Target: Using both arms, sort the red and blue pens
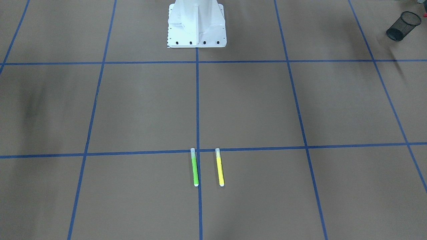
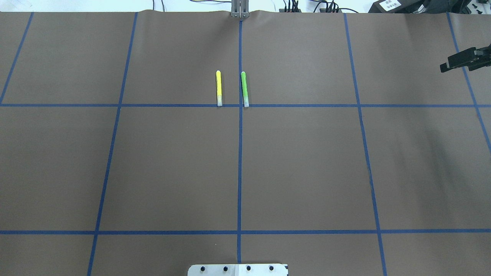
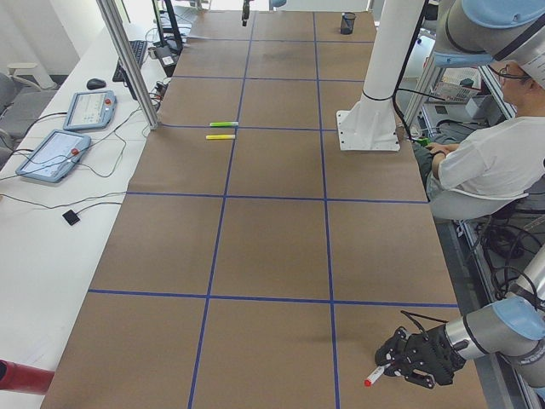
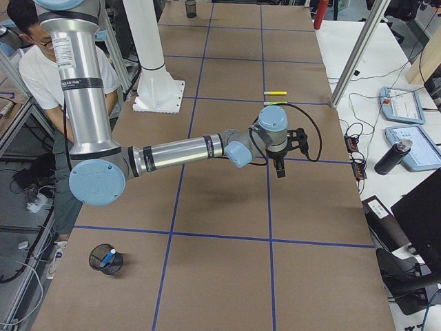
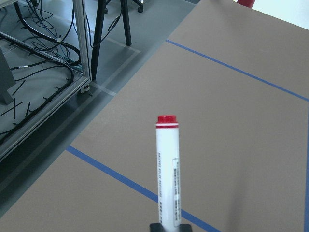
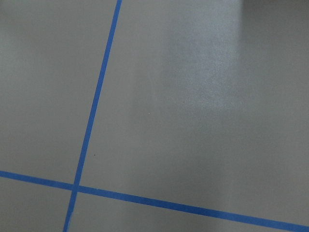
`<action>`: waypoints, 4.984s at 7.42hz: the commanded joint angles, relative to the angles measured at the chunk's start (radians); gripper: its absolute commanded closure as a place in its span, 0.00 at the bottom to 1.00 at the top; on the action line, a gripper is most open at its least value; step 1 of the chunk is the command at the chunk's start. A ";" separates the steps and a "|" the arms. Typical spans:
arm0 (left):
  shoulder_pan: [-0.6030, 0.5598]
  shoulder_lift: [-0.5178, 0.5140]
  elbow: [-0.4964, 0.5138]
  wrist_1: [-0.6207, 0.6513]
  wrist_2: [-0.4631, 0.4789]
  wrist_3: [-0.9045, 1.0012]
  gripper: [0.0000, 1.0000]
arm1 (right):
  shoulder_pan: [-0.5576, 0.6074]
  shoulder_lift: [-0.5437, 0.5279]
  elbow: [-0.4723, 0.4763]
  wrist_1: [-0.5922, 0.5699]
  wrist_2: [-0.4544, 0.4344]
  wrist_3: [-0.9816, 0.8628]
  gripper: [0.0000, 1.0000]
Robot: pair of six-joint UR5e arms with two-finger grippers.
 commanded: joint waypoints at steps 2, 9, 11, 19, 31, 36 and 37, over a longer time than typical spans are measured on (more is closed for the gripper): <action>0.000 0.004 0.077 -0.159 -0.003 0.159 1.00 | -0.001 0.000 -0.001 0.002 -0.002 -0.001 0.00; 0.000 -0.064 0.140 -0.238 -0.138 0.395 1.00 | -0.007 -0.013 -0.002 0.010 -0.003 -0.001 0.00; 0.000 -0.067 0.143 -0.239 -0.138 0.491 1.00 | -0.007 -0.013 -0.004 0.010 -0.003 -0.001 0.00; 0.000 -0.067 0.178 -0.282 -0.181 0.512 0.00 | -0.007 -0.016 0.001 0.010 0.002 -0.001 0.00; -0.096 -0.650 -0.106 0.750 -0.515 0.503 0.00 | -0.006 -0.027 0.024 -0.001 -0.024 0.001 0.00; 0.122 -0.967 -0.106 1.236 -0.497 0.521 0.00 | -0.024 -0.011 0.007 -0.051 -0.028 -0.015 0.00; 0.140 -0.998 -0.107 1.327 -0.488 0.593 0.00 | -0.026 0.003 0.005 -0.089 -0.028 -0.018 0.00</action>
